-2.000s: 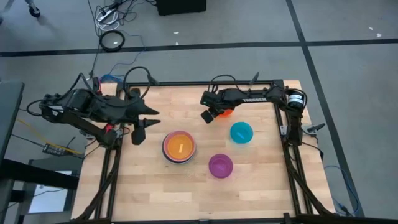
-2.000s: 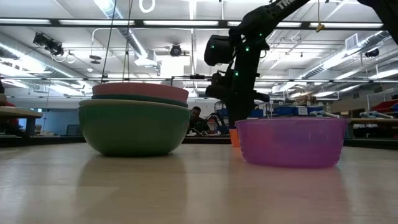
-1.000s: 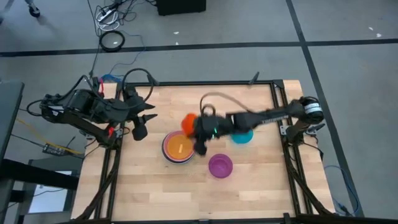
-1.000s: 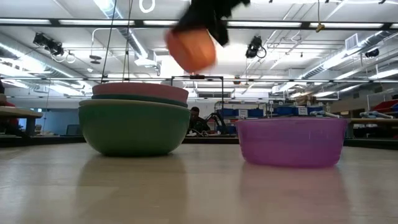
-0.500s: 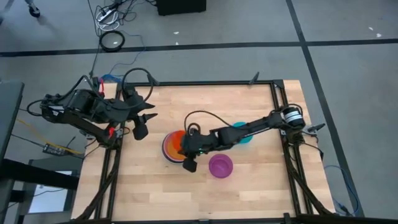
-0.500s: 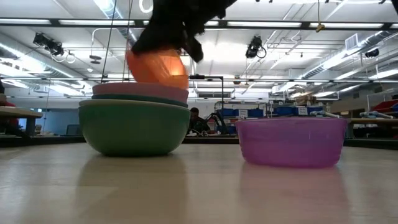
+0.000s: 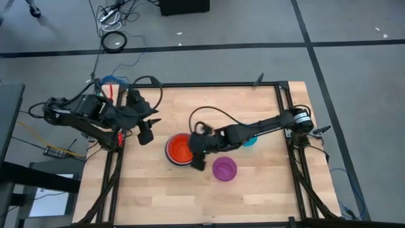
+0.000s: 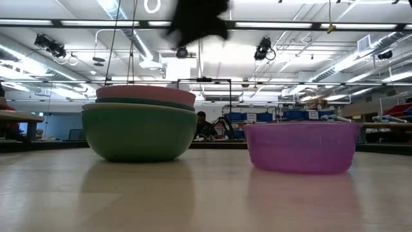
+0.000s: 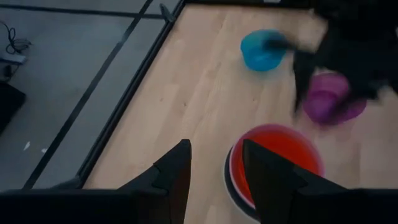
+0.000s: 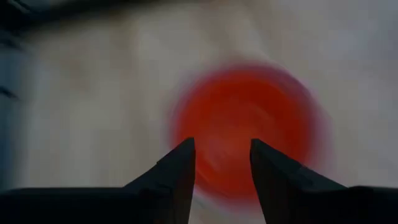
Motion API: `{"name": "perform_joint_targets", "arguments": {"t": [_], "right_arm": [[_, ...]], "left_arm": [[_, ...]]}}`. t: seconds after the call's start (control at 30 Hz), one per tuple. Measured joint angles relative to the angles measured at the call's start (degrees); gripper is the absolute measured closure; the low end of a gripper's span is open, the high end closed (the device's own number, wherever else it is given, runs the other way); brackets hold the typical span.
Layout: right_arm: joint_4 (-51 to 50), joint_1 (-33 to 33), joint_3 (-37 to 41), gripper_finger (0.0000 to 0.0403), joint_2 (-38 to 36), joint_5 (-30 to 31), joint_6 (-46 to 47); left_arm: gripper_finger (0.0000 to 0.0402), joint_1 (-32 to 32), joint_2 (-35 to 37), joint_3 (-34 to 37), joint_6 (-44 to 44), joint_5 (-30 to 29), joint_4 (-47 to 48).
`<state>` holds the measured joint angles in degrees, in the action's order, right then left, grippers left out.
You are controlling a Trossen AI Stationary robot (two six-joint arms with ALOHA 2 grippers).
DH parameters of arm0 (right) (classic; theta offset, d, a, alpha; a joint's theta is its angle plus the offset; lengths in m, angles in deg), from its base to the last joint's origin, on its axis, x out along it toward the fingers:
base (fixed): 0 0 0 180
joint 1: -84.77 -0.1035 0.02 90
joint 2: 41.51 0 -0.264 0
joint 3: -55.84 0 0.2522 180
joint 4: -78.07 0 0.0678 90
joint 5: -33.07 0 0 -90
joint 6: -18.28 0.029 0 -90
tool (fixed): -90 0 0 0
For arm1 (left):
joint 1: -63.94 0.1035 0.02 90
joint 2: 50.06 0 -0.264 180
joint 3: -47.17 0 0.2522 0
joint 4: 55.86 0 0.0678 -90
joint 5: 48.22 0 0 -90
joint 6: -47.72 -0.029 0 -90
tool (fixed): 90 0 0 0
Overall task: Nest bowls inside each other
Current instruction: Stack the blue bowl on top of the orange bowl
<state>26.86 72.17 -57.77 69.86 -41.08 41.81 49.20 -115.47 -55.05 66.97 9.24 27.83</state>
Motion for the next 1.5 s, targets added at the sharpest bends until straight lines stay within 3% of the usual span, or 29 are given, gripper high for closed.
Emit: {"name": "perform_joint_targets", "arguments": {"t": [0.13, 0.23, 0.3, 0.47, 0.7, 1.3, 1.4, 1.5], "right_arm": [[-27.7, -1.7, -1.4, 0.0272, -1.6, 11.0, 11.0], [-46.1, -2.8, -1.2, 0.0273, -2.1, 9.9, 23.2], [-52.9, -4.1, 0.7, 0.0272, -2.0, 7.6, 28.8], [-47.4, -6.2, 7.3, 0.0268, -2.9, 2.3, 32.4], [-42.0, -2.5, 15.5, 0.0267, -2.9, 0.4, 35.7], [-25.2, 6.3, 29.2, 0.0271, -3.1, -2.5, 28.7], [-21.7, 7.4, 32.3, 0.03, -3.1, -2.9, 26.5], [-22.6, 7.9, 32.4, 0.0374, -3.3, -3.6, 24.2]], "left_arm": [[0.0249, 0.0, 0.1, 2.0, 1.6, 0.0, 0.7], [0.0249, 0.0, 0.5, 3.6, 2.5, 0.1, 1.0], [0.0249, 0.0, 0.8, 4.5, 2.8, 0.0, 1.0], [0.0249, 0.0, 1.1, 7.2, 3.4, 0.0, -0.2], [0.0249, -0.1, 1.0, 9.2, 5.0, 0.2, 0.3], [0.0249, -0.1, 1.1, 9.3, 5.1, 0.2, 0.3], [0.0249, -0.1, 1.1, 9.3, 5.0, 0.2, 0.3], [0.0249, -0.1, 1.1, 9.3, 5.0, 0.2, 0.3]]}}
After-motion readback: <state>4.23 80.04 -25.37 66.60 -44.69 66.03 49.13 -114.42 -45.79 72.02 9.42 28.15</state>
